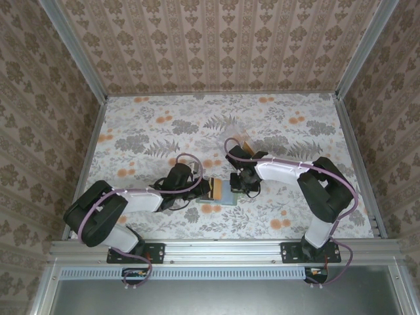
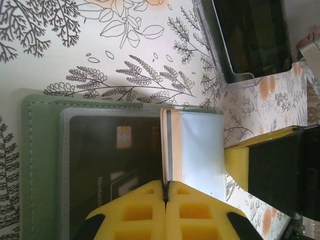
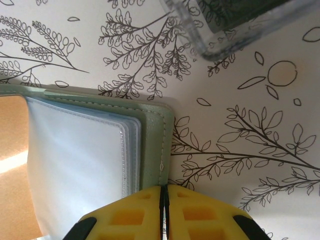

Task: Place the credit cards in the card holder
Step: Insert the credit card into the card slot.

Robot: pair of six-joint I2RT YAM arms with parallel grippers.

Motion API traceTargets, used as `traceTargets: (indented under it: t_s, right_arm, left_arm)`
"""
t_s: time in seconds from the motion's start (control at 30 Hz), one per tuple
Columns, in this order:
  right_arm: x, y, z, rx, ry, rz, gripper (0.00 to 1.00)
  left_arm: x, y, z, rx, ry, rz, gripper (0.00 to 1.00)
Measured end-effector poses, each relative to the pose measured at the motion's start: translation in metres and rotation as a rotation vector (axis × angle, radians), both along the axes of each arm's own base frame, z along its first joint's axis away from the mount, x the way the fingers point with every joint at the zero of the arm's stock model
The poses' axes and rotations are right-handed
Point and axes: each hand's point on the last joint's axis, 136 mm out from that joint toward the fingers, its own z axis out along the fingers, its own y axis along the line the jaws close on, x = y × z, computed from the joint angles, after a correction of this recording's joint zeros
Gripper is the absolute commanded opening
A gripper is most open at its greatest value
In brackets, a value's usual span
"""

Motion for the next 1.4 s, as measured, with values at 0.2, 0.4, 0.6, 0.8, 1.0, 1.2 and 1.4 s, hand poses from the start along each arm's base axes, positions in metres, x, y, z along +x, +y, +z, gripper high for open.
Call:
traceTargets:
  t_s: [0.2,0.4,0.6,0.8,1.0,1.2,1.4]
  right_arm:
    - [0.0,0.0,0.0,0.003,0.002,0.0,0.12]
    - [0.0,0.002,0.0,0.011,0.004,0.001,0.11]
    - [-0.001,0.002,0.0,0.013,0.006,0.001,0.11]
    - [-0.001,0.002,0.0,0.012,0.007,0.001,0.11]
    - [-0.001,0.002,0.0,0.013,0.006,0.001,0.11]
    - [-0.001,0.003,0.0,0.018,0.008,0.003,0.11]
    - [-0.002,0.005,0.0,0.028,0.014,0.006,0.11]
  left_arm:
    - [-0.002,0.002,-0.002,0.005,0.001,0.003,0.0]
    - [-0.005,0.003,-0.003,0.018,0.01,-0.001,0.03]
    - [0.0,-0.009,-0.004,0.033,0.019,-0.016,0.07]
    - [-0.003,-0.012,-0.01,0.056,0.03,-0.023,0.08]
    - [-0.007,-0.007,-0.011,0.09,0.039,-0.022,0.06]
    - [-0.009,-0.003,-0.006,0.127,0.038,-0.044,0.05]
    - [-0.009,0.002,-0.007,0.164,0.039,-0.059,0.06]
